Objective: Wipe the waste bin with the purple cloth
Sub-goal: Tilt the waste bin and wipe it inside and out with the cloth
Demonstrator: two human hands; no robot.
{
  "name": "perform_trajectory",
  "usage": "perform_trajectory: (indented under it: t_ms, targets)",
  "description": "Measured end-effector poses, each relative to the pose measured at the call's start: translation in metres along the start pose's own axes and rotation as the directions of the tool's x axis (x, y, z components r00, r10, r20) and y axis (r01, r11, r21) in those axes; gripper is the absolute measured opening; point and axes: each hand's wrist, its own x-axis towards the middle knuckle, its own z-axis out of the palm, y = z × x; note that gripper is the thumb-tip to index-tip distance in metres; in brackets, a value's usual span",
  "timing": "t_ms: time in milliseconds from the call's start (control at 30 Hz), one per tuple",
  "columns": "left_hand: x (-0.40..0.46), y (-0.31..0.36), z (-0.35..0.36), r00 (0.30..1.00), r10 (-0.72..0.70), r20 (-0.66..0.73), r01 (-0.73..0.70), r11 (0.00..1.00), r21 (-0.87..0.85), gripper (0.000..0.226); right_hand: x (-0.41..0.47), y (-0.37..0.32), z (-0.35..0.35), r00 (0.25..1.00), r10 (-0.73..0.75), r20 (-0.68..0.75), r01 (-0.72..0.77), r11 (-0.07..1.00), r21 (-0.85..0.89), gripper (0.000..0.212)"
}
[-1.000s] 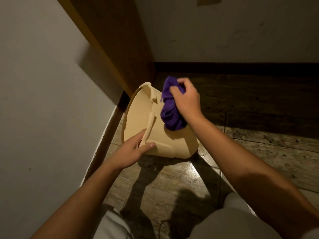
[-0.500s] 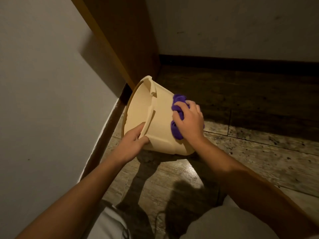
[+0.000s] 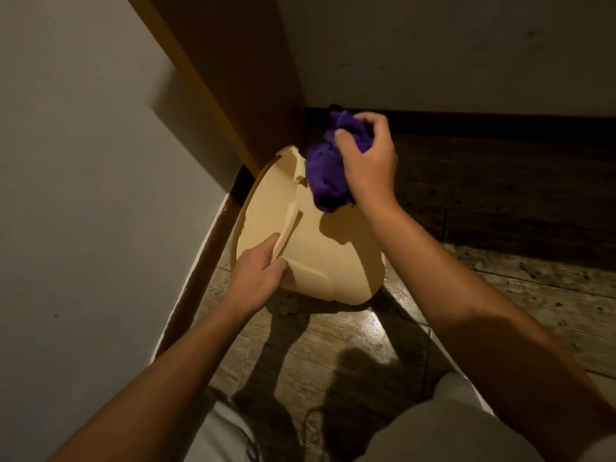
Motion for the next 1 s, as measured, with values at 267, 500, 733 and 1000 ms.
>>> perform_trajectory:
  t_ms: [267,500,733,1000]
  targets:
    - [0.001,-0.006,-0.004,0.994,-0.095,-0.056,0.076,0.959,-0.274,0.042,-0.054,0.081,-0.009,0.982,0.031,0.184,0.041,0.927,-0.373,0.045]
    - [0.005,-0.001,-0.012,0.991,-0.131,-0.022,0.117,0.941,-0.319,0.023,-0.015,0.096,-0.066,0.945,0.325,-0.03,-0.277,0.752,-0.598,0.056]
    - [0.003,0.007,-0.019,0.973,-0.111,0.202,0.179,0.916,-0.36,0.037,-0.025,0.008,-0.05,0.962,0.267,0.058,-0.27,0.962,0.034,0.034]
    - [0.007,0.016,-0.008,1.0,-0.025,0.01,0.027,0.855,-0.518,0.035,-0.112,0.004,0.003,0.878,-0.136,0.458,0.281,0.922,-0.265,0.061]
